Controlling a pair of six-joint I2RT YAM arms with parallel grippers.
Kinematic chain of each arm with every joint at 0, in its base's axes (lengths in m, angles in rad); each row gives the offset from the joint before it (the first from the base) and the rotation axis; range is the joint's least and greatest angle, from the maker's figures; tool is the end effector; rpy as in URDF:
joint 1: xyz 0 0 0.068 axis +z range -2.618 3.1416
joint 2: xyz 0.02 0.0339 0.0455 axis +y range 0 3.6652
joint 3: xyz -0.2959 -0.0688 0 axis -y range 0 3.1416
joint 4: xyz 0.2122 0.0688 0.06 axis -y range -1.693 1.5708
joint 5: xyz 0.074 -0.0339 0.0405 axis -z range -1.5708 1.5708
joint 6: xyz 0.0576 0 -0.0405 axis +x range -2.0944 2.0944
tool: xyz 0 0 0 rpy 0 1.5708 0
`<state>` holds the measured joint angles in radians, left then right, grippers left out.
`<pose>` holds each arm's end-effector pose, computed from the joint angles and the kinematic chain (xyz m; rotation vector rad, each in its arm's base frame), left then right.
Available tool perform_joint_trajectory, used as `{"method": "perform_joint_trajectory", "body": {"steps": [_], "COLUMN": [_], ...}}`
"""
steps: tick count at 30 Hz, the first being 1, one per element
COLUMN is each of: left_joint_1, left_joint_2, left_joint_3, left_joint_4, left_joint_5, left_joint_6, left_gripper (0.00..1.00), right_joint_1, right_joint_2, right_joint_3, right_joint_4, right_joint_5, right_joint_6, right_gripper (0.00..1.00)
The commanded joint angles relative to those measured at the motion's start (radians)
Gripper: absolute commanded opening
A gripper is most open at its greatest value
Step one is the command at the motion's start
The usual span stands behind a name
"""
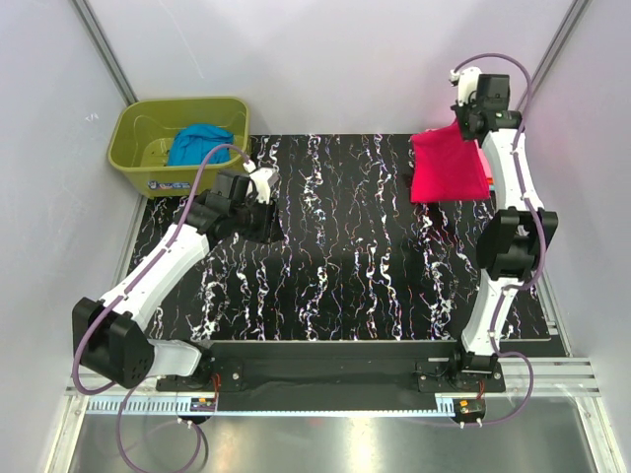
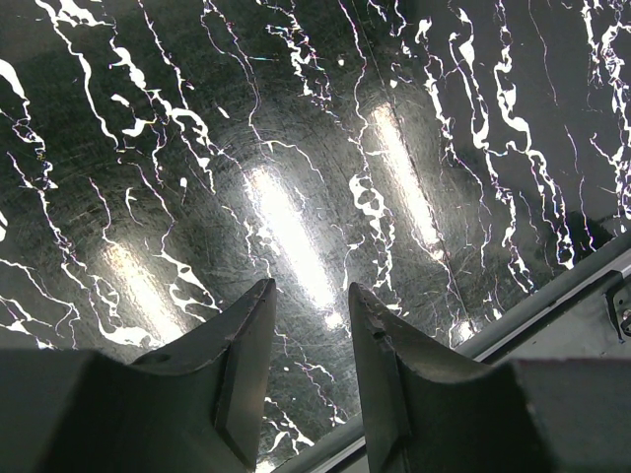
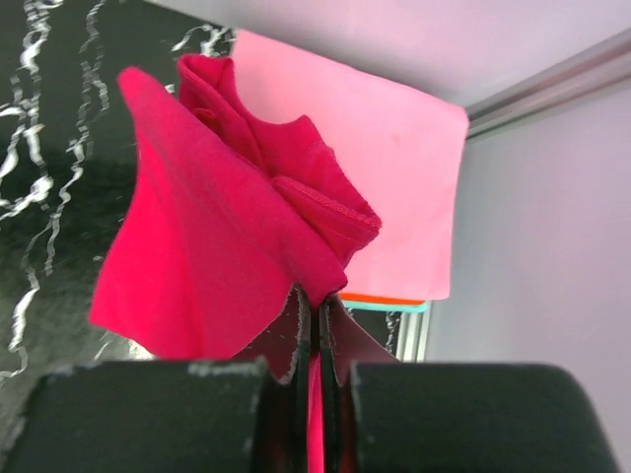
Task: Fold and stack the t-shirts
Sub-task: Neatly place the folded tshirt to the corner
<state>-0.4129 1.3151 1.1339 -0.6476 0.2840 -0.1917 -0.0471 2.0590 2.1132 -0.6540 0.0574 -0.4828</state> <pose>0.2244 -0.1159 0.3253 0.4050 2.4150 -0.6168 0.4753 -0.0257 0.3720 -0.4414 2.1477 -0.3636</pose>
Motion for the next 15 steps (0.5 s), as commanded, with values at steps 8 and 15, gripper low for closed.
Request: {"method": "perform_joint_trajectory", "body": {"steps": [8, 15], "left_joint_1": [0.003, 0.003], "left_joint_2": [-0.007, 0.015], "left_joint_3": [0.000, 0.003], "left_joint_4": [0.037, 0.034], "left_joint_5": [0.009, 0.003], "left_joint_6": [0.005, 0.005], "left_gripper": [0.41, 0.41], "right_joint_1": [-0.089, -0.120], "right_joint_2": [0.191, 0.251], "right_joint_3": [0.292, 0.393], "right_joint_4": [0.024, 0.007], "right_joint_5": [-0.116, -0.185], "right_joint_6": [-0.022, -0.020], "right_gripper": [0.00, 0.00]}}
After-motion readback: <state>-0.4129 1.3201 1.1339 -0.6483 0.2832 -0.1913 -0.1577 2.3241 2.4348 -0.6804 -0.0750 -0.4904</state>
